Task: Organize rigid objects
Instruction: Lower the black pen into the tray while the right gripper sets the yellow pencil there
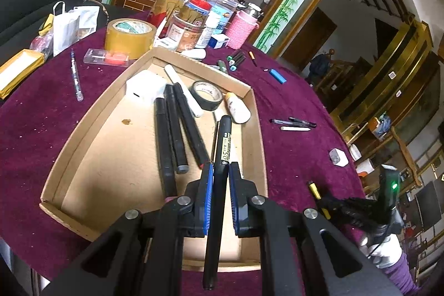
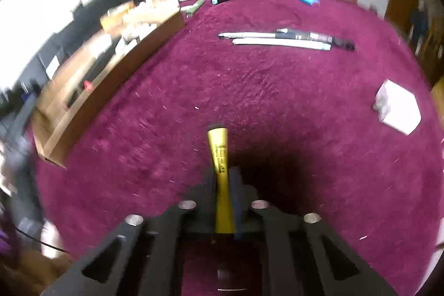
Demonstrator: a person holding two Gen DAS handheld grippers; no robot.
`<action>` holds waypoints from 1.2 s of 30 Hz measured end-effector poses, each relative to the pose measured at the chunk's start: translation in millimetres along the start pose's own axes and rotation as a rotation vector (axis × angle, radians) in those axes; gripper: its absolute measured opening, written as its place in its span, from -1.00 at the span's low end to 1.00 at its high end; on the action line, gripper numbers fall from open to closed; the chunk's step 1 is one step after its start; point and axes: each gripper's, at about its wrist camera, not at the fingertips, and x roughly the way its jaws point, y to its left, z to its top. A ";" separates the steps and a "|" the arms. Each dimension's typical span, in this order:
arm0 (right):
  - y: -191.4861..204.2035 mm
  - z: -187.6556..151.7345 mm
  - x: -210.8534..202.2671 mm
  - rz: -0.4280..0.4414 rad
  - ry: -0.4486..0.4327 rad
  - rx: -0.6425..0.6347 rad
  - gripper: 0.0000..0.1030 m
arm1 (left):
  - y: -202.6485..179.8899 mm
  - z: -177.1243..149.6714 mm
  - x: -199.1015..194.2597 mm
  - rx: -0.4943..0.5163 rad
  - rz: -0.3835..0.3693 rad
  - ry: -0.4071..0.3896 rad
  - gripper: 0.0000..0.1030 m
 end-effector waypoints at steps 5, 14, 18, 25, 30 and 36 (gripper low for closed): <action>-9.3 5.3 -8.3 0.158 -0.059 0.111 -0.82 | 10.6 3.9 -3.6 -0.004 0.062 -0.006 -0.79; 31.4 30.0 -22.9 0.348 -0.119 0.127 -0.82 | 38.5 29.7 18.0 -0.008 0.208 0.052 -0.79; 62.2 47.2 -20.7 0.410 -0.114 0.105 -0.82 | 52.1 43.3 36.5 -0.014 0.252 0.098 -0.79; 104.6 79.2 17.6 0.474 -0.059 0.153 -0.81 | 67.0 49.9 61.8 -0.033 0.288 0.168 -0.79; 119.0 96.1 59.0 0.463 -0.007 0.243 -0.81 | 72.8 51.0 62.5 -0.048 0.271 0.165 -0.74; 126.2 111.8 90.8 0.392 0.011 0.286 -0.81 | 67.7 50.3 40.9 -0.041 0.210 0.106 -0.05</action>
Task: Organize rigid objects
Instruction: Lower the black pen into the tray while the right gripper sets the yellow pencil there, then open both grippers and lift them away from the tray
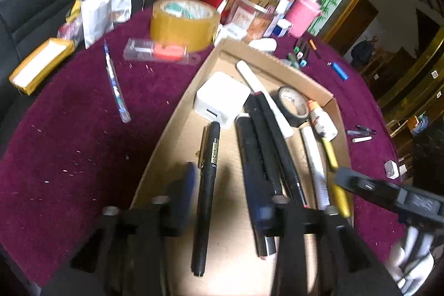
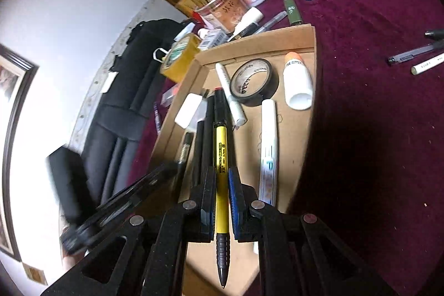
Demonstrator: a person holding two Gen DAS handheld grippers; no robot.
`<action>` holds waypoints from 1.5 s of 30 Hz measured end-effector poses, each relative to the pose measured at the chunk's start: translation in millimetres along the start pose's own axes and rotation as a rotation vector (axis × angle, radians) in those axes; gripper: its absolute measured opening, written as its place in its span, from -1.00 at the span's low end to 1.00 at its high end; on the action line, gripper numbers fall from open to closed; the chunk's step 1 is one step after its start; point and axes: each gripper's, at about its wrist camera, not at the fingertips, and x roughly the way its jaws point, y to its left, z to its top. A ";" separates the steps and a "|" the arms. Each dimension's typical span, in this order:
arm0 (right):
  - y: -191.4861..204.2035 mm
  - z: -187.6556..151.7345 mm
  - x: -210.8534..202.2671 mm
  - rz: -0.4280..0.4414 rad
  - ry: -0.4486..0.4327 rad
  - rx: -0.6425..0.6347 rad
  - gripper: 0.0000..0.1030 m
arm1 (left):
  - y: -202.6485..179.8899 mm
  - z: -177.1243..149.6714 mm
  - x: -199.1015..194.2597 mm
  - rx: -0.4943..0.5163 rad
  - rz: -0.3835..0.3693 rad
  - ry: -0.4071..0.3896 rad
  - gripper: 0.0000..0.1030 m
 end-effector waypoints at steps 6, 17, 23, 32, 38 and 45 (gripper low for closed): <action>6.8 4.1 12.8 -0.080 0.000 -0.046 -0.81 | 6.9 -5.4 -30.8 -0.023 -0.046 -0.076 0.26; 21.6 0.3 14.5 -0.211 -0.057 -0.152 -0.61 | 33.1 -19.3 -56.0 -0.093 -0.063 -0.116 0.37; 28.2 -8.6 -5.4 -0.247 -0.119 -0.217 -0.14 | 30.4 -28.2 -62.6 -0.102 -0.061 -0.125 0.38; 37.4 -33.7 -51.4 -0.343 -0.260 -0.334 0.32 | -1.3 -43.6 -102.5 0.009 0.105 -0.332 0.38; 38.5 -51.7 -75.5 -0.394 -0.333 -0.399 0.53 | -30.9 -57.3 -147.4 0.114 0.218 -0.566 0.66; 22.6 -62.1 -95.7 -0.414 -0.370 -0.397 0.56 | -62.5 -67.0 -170.3 0.168 0.253 -0.699 0.91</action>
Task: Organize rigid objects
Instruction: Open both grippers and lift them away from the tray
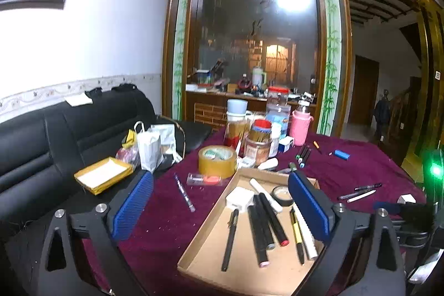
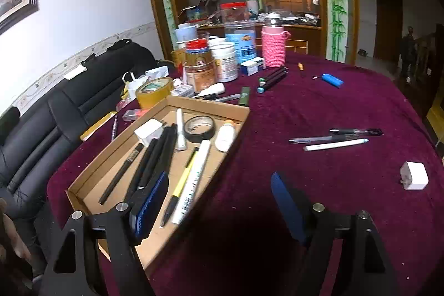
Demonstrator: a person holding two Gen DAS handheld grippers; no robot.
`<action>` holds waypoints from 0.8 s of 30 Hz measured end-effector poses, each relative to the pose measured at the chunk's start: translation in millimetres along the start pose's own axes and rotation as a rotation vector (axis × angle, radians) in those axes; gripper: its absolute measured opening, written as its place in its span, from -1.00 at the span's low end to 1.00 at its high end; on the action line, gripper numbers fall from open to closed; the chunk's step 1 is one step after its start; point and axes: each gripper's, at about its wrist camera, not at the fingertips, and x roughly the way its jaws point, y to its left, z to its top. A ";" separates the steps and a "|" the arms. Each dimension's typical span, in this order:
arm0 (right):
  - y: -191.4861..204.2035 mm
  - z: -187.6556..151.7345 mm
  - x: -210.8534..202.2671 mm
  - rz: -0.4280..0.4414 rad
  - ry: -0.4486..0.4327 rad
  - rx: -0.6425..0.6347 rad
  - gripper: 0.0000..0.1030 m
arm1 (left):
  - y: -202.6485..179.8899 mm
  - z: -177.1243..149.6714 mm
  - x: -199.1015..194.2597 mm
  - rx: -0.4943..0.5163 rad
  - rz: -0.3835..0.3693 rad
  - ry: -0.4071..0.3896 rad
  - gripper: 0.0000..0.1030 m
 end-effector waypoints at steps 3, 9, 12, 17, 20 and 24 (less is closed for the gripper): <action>-10.2 -3.5 -5.3 -0.021 -0.010 0.008 0.57 | -10.2 2.3 -3.7 0.014 0.001 -0.019 0.92; -24.9 -7.9 -12.2 -0.049 -0.026 0.026 0.65 | -30.7 0.9 -4.0 0.052 -0.016 -0.005 0.92; -29.0 -9.4 -14.5 -0.065 -0.033 0.024 0.71 | -39.5 0.0 -4.0 0.074 -0.020 0.003 0.92; -37.6 -10.7 -14.8 -0.073 -0.031 0.026 0.75 | -54.0 -2.4 4.3 0.110 -0.027 0.055 0.92; -43.2 -11.5 -13.9 -0.084 -0.029 0.029 0.75 | -60.5 -6.5 10.8 0.115 -0.053 0.102 0.92; -53.7 -12.7 -12.1 -0.102 -0.019 0.038 0.76 | -70.3 -12.0 22.3 0.114 -0.083 0.166 0.92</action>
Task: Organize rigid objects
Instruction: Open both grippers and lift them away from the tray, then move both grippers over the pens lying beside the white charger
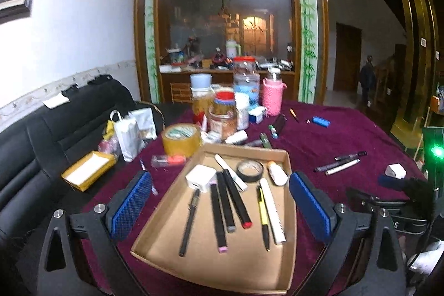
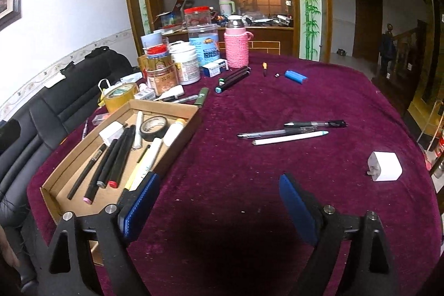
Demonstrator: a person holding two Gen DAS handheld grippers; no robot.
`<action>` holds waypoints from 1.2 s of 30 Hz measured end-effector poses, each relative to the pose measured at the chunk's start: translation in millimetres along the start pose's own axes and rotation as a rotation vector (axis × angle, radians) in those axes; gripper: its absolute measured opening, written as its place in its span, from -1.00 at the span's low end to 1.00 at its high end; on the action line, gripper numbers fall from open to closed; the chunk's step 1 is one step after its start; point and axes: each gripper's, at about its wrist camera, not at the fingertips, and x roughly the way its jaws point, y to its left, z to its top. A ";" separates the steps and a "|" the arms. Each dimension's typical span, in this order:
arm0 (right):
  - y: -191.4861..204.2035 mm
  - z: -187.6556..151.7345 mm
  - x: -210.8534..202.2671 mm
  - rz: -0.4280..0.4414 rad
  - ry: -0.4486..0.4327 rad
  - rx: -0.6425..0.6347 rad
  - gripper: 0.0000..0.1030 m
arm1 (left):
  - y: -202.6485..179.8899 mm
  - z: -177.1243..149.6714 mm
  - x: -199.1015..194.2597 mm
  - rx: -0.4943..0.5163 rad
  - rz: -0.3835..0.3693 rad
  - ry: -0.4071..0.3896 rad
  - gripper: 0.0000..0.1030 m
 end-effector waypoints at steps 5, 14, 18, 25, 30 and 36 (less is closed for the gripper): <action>-12.6 -0.9 5.3 -0.022 0.014 0.000 0.77 | -12.5 -2.9 13.9 0.002 -0.038 0.060 0.92; -80.8 17.2 13.3 -0.040 0.025 0.103 0.77 | -34.4 -2.9 67.5 -0.129 -0.249 0.297 0.92; -143.8 30.6 14.9 -0.111 -0.009 0.204 0.77 | -56.5 -1.2 97.3 -0.138 -0.335 0.418 0.92; -245.1 37.6 19.2 -0.158 -0.090 0.442 0.77 | -126.2 3.3 155.4 -0.052 -0.446 0.559 0.92; -285.7 16.4 24.9 -0.098 -0.037 0.624 0.78 | -190.8 8.0 204.9 0.083 -0.477 0.581 0.91; -292.3 8.6 27.4 -0.074 -0.018 0.683 0.78 | -244.4 10.1 268.7 0.170 -0.491 0.576 0.91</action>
